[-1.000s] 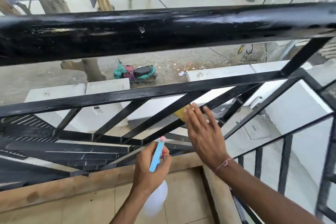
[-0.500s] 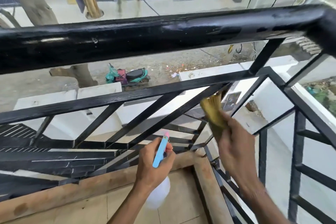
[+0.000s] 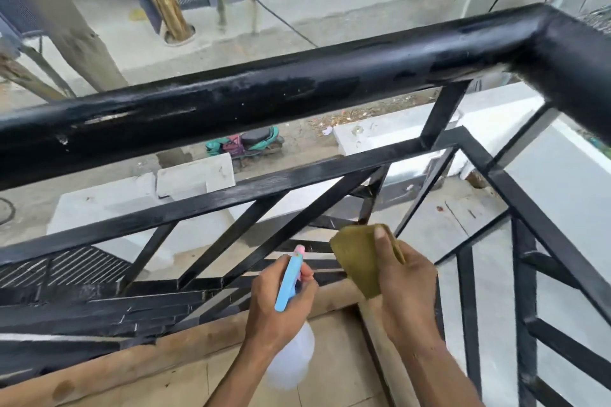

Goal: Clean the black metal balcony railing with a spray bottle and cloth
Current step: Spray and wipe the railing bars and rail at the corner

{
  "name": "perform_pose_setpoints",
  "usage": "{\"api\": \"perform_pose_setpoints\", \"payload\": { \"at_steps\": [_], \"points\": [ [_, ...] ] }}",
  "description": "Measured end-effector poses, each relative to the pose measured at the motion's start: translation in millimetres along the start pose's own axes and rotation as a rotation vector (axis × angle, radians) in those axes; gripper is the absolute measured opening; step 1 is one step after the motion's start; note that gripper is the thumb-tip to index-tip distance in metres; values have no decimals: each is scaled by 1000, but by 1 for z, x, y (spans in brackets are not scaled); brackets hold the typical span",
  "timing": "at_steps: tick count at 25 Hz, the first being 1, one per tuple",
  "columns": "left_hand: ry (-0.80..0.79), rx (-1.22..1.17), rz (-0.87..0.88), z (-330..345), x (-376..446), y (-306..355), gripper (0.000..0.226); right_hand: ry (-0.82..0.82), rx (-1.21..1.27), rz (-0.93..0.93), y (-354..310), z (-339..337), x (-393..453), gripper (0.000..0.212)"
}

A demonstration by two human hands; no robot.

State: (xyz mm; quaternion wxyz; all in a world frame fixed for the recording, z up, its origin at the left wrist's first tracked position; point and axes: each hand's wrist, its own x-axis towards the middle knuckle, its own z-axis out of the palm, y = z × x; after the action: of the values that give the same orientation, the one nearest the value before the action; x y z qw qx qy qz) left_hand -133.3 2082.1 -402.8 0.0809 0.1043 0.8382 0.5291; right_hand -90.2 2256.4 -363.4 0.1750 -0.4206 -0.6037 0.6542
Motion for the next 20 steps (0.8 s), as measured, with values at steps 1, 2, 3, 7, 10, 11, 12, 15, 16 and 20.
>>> {"api": "perform_pose_setpoints", "payload": {
  "at_steps": [1,2,3,7,10,11,12,15,16,20],
  "points": [
    [5,-9,-17,-1,2,2,13,12,-154,-160,0,11,2,28],
    [9,-22,-29,-2,5,3,11,-16,-329,-297,3,23,6,21],
    [11,-34,-32,-3,6,4,8,-80,-498,-387,8,37,12,20],
    [19,-35,-6,-12,9,5,4,-357,-751,-429,30,81,18,65],
    [10,-15,-25,-19,10,1,5,-442,-556,-653,30,72,14,73],
    [8,-19,-37,-19,9,0,5,-488,-546,-712,33,63,17,77],
    [5,-28,-45,-19,7,0,6,-519,-576,-767,38,53,21,80],
    [-1,-19,-46,-18,6,0,7,-461,-917,-885,57,27,41,89],
    [-4,-23,-53,-17,7,1,7,-406,-1018,-840,65,21,47,90],
    [-7,-26,-45,-12,6,6,3,-415,-961,-571,57,19,45,80]
  ]
}}
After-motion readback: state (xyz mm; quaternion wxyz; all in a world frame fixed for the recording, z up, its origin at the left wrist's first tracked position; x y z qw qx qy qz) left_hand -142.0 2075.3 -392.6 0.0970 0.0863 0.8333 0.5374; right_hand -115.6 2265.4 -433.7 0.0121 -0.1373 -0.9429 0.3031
